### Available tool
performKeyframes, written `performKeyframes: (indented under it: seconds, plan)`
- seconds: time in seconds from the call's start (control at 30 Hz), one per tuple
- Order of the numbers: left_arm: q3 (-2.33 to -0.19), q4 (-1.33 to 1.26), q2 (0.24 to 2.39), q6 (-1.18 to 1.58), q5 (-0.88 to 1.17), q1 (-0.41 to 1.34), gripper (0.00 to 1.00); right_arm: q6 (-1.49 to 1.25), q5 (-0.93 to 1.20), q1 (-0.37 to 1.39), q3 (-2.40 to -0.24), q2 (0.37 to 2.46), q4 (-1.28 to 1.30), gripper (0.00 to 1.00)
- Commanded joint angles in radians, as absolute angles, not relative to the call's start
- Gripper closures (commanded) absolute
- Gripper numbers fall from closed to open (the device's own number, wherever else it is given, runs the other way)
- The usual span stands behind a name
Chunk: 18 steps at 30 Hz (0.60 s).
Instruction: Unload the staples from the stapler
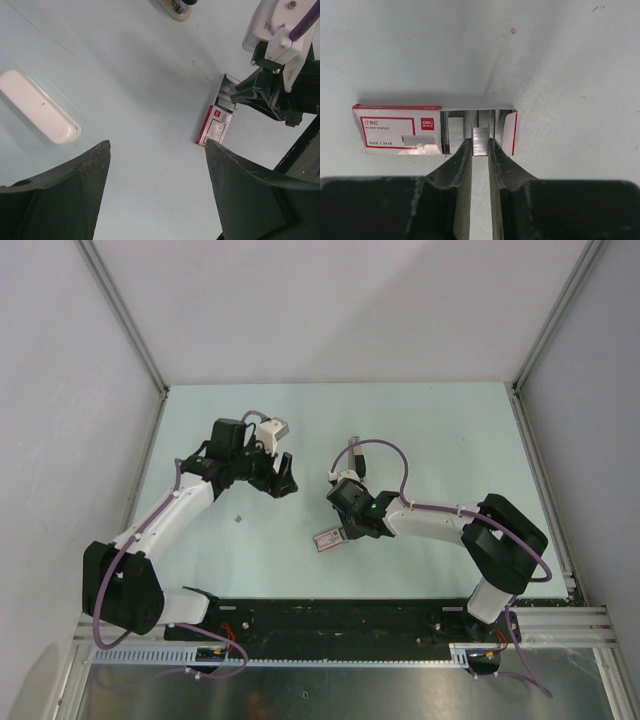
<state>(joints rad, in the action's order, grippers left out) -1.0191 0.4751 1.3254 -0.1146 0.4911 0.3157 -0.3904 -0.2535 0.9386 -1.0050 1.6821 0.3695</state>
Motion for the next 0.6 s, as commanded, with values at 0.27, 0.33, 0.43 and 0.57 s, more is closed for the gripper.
performKeyframes:
  seconds: [0.27,0.33,0.43,0.57]
  plan:
    - [-1.015,0.472,1.287,-0.184,0.483,0.332,0.18,-0.402,-0.238,0.948,-1.041,1.696,0.365,0.71]
    - [-1.015,0.474,1.287,-0.186,0.481,0.335,0.18,-0.403,-0.236,0.948,-1.041,1.693,0.365,0.67]
    - [-1.015,0.475,1.288,-0.189,0.476,0.34,0.18,-0.403,-0.233,0.947,-1.041,1.682,0.366,0.61]
    - [-1.019,0.479,1.287,-0.194,0.471,0.343,0.17,-0.409,-0.228,0.946,-1.041,1.654,0.369,0.59]
